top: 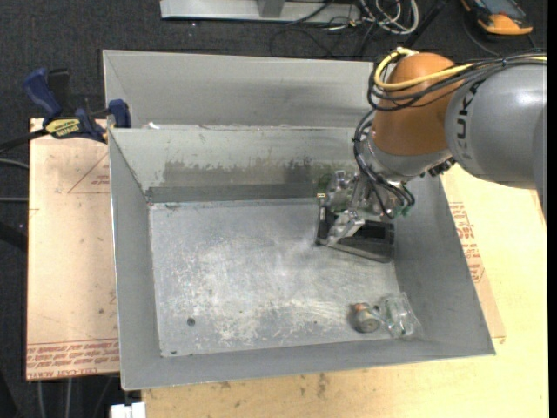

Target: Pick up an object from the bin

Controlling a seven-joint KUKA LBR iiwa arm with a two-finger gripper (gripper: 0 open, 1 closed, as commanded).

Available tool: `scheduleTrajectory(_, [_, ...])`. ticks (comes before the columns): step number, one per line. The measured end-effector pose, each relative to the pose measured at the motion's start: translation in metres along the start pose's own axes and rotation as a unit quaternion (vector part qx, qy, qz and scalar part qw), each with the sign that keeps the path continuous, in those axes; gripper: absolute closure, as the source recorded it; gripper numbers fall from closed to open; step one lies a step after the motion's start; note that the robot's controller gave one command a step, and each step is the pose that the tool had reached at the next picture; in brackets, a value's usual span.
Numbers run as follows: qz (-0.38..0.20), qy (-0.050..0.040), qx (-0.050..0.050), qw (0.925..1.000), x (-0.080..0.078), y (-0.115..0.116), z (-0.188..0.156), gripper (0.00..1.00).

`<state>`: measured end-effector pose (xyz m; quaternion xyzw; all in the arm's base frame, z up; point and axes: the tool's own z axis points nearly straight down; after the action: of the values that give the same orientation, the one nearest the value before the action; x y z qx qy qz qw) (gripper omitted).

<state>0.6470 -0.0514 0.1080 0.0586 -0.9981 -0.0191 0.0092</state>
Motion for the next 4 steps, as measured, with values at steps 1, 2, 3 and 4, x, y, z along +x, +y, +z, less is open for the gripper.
scheduleTrajectory(1, [0.0,0.0,0.0,1.0,0.0,0.0,0.0,1.0])
scheduleTrajectory(2, [-0.001,-0.0004,0.006,1.0,0.02,-0.004,-0.003,1.0])
scheduleTrajectory(3, [-0.011,-0.007,0.007,0.9999,0.016,-0.011,-0.01,1.0])
scheduleTrajectory(4, [-0.022,-0.0047,0.018,0.9996,0.017,-0.011,-0.064,1.0])
